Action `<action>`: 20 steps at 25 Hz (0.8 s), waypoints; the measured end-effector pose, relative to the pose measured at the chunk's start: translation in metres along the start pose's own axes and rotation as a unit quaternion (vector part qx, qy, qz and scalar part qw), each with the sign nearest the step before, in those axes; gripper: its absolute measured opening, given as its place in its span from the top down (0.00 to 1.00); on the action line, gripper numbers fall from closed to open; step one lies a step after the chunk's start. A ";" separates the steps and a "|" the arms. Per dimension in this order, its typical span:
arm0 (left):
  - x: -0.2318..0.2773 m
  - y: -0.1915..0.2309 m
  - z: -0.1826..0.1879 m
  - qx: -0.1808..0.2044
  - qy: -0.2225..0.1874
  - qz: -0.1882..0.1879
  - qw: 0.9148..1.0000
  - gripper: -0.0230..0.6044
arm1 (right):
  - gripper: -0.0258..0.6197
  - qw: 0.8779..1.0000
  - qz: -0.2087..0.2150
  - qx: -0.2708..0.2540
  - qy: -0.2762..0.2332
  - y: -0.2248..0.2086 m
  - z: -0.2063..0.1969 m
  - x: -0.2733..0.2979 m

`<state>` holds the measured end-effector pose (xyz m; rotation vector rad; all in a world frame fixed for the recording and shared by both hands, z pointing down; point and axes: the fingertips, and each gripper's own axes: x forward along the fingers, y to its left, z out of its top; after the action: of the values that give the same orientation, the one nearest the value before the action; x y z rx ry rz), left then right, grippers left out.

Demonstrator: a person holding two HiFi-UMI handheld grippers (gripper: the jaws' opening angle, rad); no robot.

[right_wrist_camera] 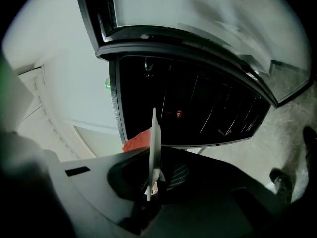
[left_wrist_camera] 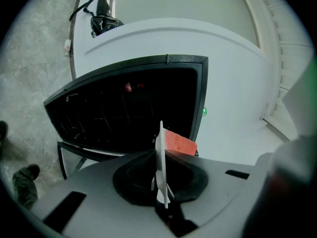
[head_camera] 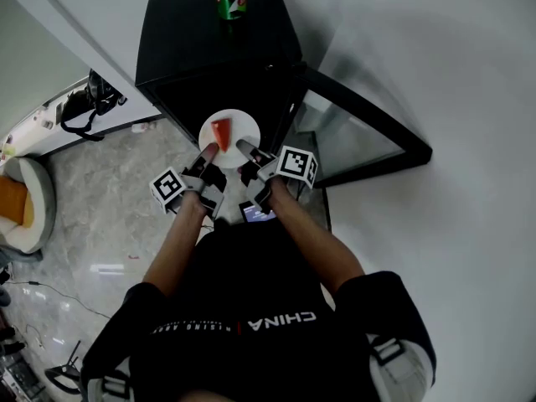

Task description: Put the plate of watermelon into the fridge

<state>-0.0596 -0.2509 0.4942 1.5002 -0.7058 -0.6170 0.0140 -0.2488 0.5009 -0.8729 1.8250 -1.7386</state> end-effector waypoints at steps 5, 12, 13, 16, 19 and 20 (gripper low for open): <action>0.003 0.005 0.001 -0.027 -0.021 -0.001 0.999 0.92 | 0.92 1.000 -0.007 -0.002 0.011 -0.002 -0.006 -0.001; 0.013 0.016 0.010 -0.026 -0.041 0.007 0.999 0.91 | 0.91 1.000 -0.007 0.012 0.011 -0.009 -0.007 0.005; 0.015 0.018 0.011 -0.025 -0.042 0.007 0.999 0.91 | 0.91 1.000 -0.008 0.016 0.008 -0.011 -0.006 0.008; 0.020 0.019 0.012 -0.027 -0.044 0.007 0.999 0.91 | 0.92 0.999 -0.014 0.032 -0.006 -0.014 -0.004 0.013; 0.026 0.029 0.014 -0.034 -0.047 0.009 0.998 0.91 | 0.92 0.998 -0.016 0.050 -0.036 -0.024 0.001 0.018; 0.030 0.036 0.017 -0.033 -0.049 0.007 0.998 0.91 | 0.92 0.997 -0.015 0.054 -0.045 -0.033 0.005 0.022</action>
<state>-0.0543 -0.2850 0.5306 1.4105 -0.7628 -0.7000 0.0067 -0.2675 0.5348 -0.9221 1.6530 -1.7693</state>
